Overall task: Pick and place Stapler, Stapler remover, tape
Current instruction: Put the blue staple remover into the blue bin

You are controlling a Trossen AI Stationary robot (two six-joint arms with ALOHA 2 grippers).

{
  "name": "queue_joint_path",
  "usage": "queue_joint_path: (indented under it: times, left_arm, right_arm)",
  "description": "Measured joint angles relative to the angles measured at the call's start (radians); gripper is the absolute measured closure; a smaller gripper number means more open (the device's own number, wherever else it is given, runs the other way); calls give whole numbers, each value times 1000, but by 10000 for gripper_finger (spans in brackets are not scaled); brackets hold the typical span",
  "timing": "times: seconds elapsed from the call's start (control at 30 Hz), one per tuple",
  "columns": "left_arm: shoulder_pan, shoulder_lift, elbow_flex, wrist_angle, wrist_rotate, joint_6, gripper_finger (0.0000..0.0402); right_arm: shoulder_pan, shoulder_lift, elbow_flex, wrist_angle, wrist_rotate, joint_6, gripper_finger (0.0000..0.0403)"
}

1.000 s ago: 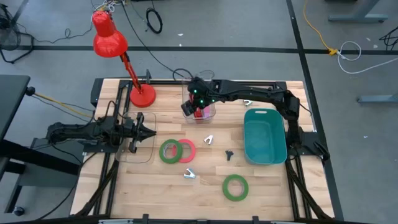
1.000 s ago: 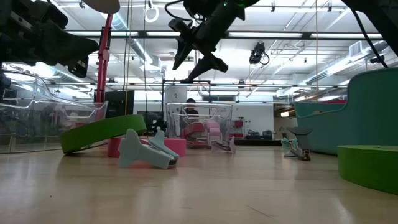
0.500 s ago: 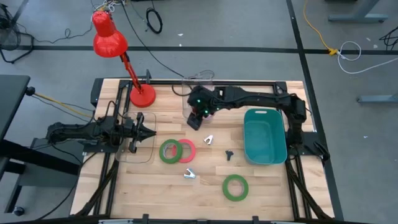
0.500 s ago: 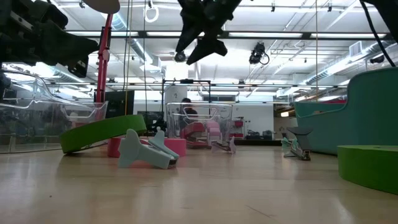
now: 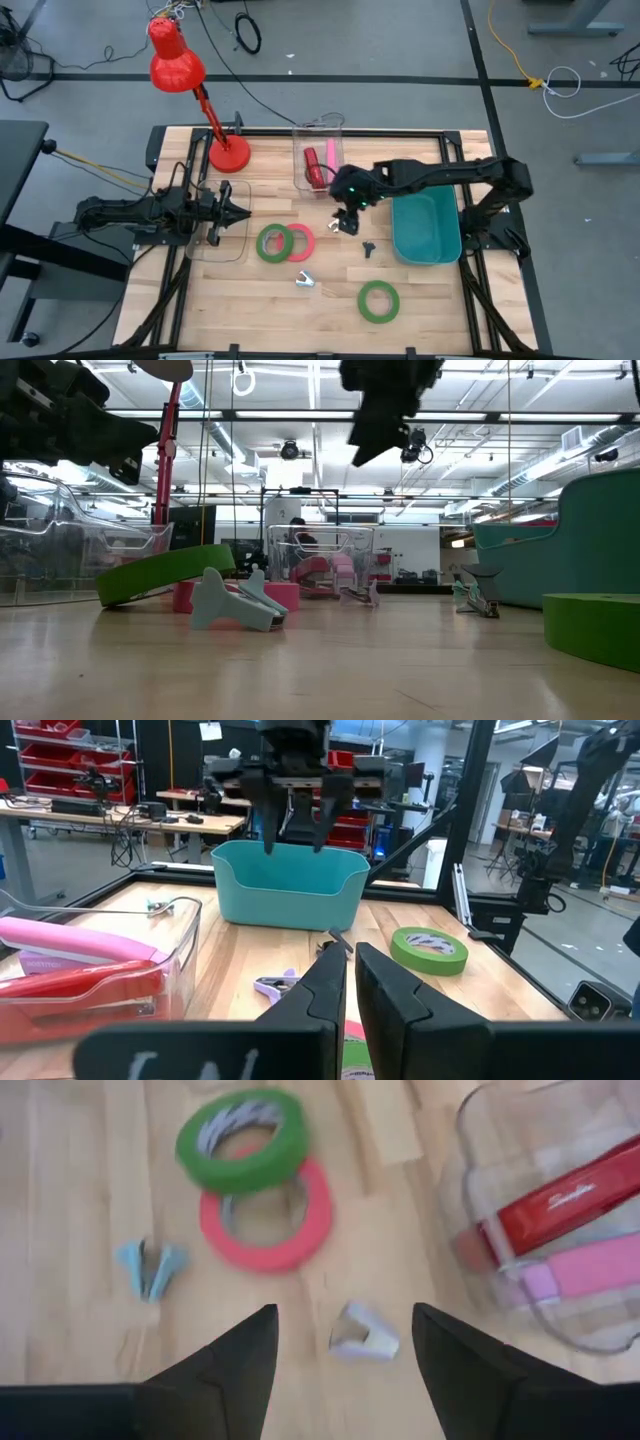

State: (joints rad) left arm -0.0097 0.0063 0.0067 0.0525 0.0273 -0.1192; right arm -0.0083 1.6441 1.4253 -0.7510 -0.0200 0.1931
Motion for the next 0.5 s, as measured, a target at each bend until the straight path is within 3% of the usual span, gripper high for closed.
queue_joint_path:
  times: [0.23, 0.5]
  left_arm:
    - [0, 0, 0, -1, 0, 0, 371]
    - [0, 0, 0, -3, 0, 0, 371]
  right_arm:
    - [73, -79, -102, -31, -51, -19, 172]
    - [181, -79, -113, -80, -52, 30, 172]
